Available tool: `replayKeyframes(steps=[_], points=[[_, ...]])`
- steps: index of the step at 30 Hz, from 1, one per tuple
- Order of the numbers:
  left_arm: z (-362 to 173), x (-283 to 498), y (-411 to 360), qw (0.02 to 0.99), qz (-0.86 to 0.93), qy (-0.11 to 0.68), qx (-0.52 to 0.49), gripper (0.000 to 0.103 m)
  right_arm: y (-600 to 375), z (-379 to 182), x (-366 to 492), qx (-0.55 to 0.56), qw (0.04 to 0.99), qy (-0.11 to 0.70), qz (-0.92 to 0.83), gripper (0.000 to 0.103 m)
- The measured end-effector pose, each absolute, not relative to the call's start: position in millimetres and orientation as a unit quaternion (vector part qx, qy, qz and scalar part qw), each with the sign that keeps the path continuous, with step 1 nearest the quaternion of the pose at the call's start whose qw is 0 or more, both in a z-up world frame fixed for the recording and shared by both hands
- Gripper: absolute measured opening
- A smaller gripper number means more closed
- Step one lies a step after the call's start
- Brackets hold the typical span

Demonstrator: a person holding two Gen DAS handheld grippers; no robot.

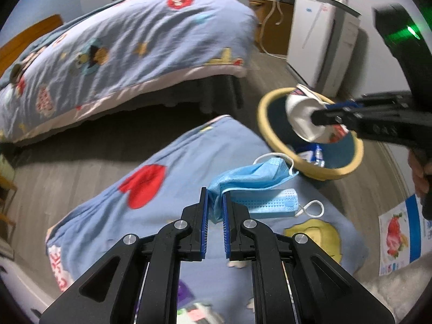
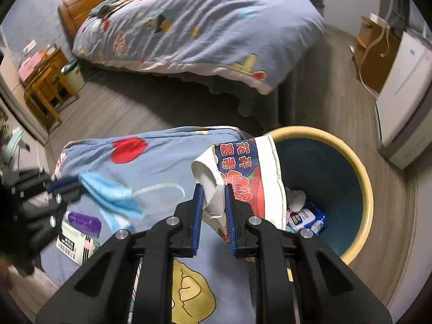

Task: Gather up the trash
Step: 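Carry the mask and paper cup over the bin and open both tools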

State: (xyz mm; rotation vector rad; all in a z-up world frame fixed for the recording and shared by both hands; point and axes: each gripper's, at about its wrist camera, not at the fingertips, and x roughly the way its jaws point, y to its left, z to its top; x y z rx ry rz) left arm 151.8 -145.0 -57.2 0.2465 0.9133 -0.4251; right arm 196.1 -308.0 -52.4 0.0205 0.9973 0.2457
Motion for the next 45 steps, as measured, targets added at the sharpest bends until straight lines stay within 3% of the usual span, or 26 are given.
replayKeyframes(steps=[17,31,33,35,37,38,40,44,45], points=[[-48,170,-241,0.866,-0.24,0.429,0.088,0.01,-442,-65,203,0.175,0.869,0.463,0.02,0.016],[-91,219,-318,0.858,-0.226,0.436,0.151,0.011,-477,-99,205,0.227,0.846,0.483,-0.009,0.016],[-94,222,-321,0.857,-0.228,0.438,0.148,0.019,-477,-99,207,0.228,0.846,0.482,-0.008,0.016],[-94,223,-321,0.861,-0.225,0.432,0.148,0.038,-477,-100,210,0.234,0.845,0.48,-0.005,0.016],[-93,223,-319,0.865,-0.224,0.425,0.144,0.05,-475,-101,211,0.234,0.844,0.483,-0.003,0.017],[-92,222,-317,0.867,-0.224,0.422,0.141,0.053,-475,-101,211,0.232,0.844,0.484,-0.004,0.018],[-92,221,-313,0.869,-0.221,0.423,0.136,0.055,-473,-101,212,0.227,0.845,0.484,-0.007,0.032],[-88,215,-306,0.872,-0.219,0.417,0.133,0.067,-469,-99,212,0.223,0.846,0.484,-0.009,0.037],[-86,213,-302,0.874,-0.218,0.414,0.132,0.069,-468,-98,212,0.219,0.847,0.484,-0.01,0.043]])
